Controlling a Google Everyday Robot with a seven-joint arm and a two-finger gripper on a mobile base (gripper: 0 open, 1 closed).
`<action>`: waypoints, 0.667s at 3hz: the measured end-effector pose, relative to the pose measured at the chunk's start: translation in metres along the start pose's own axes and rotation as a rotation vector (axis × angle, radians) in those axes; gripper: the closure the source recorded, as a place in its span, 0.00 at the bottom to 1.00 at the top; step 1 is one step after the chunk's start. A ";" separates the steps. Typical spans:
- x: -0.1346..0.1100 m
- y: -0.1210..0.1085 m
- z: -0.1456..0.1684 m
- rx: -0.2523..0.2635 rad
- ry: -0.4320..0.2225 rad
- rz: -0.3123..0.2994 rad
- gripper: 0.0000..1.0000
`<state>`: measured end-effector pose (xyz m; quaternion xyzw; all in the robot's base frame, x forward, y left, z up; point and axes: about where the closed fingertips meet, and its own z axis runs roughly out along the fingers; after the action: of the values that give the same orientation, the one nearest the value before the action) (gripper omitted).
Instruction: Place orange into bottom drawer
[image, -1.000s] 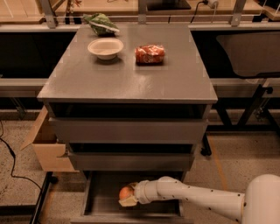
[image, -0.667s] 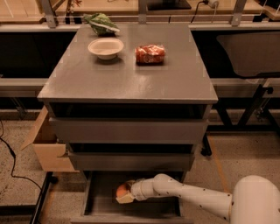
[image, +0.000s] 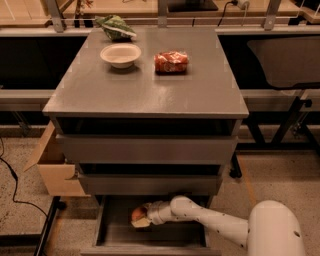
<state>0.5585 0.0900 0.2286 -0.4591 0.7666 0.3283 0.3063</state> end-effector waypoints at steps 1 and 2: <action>0.000 0.001 0.002 -0.003 0.000 0.001 0.43; 0.000 0.003 0.003 -0.006 0.000 0.001 0.22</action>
Offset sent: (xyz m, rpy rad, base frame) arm -0.0003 0.0010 -0.0009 0.0008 0.0012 0.0005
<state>0.5566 0.0934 0.2267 -0.4597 0.7658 0.3306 0.3048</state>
